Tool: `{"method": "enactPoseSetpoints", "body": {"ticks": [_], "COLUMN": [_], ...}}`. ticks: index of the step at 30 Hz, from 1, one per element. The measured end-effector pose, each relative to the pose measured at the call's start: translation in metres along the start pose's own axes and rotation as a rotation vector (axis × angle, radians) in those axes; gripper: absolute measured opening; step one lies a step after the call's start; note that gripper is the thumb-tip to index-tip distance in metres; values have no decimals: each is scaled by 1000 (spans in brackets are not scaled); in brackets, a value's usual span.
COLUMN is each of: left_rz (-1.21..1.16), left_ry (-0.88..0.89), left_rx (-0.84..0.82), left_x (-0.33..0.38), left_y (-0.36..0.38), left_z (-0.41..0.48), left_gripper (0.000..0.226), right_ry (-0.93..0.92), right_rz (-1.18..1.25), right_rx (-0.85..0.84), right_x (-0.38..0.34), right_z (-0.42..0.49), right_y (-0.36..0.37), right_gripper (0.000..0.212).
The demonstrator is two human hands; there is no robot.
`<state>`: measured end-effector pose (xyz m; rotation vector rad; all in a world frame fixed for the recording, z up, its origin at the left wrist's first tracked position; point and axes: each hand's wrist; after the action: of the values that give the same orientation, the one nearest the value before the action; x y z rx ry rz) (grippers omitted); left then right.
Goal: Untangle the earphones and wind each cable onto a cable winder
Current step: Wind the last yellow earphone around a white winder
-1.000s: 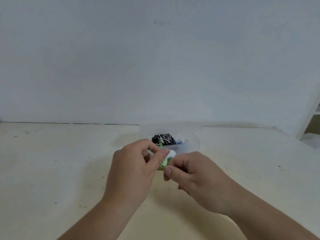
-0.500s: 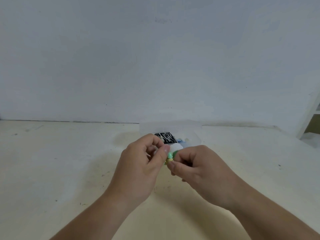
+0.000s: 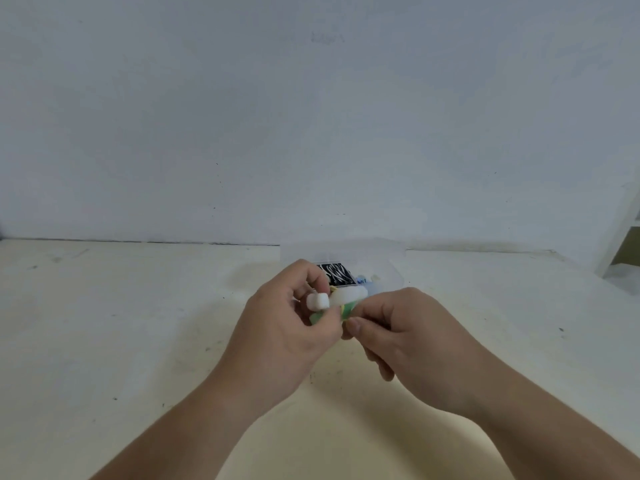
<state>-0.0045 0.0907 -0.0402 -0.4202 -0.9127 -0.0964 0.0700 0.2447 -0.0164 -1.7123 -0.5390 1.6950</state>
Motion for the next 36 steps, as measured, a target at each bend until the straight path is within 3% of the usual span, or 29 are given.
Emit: {"method": "enactPoseSetpoints", "body": {"ticks": [13, 22, 31, 36], "left_rz": [5, -380, -258, -75], "left_ry": [-1, -231, -204, -135], "left_rx": [21, 4, 137, 144], "left_x": [2, 4, 3, 2], "left_y": [2, -1, 1, 2], "left_z": [-3, 0, 1, 0], "left_gripper": [18, 12, 14, 19], "right_ry": [110, 45, -43, 8], "right_rz": [-10, 174, -11, 30], "right_rx": [99, 127, 46, 123], "right_x": [-8, -2, -7, -10], "right_z": [-4, 0, -6, -6], "right_y": [1, -5, 8, 7], "right_gripper": [41, 35, 33, 32]}}
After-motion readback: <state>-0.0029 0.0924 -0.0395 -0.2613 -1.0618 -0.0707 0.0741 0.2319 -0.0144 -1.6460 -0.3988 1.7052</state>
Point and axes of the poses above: each hand's wrist, its own z-axis towards the middle knuckle, its own y-axis out of the palm, x = y × z, and after that the axes turned 6 degrees about y, right-handed
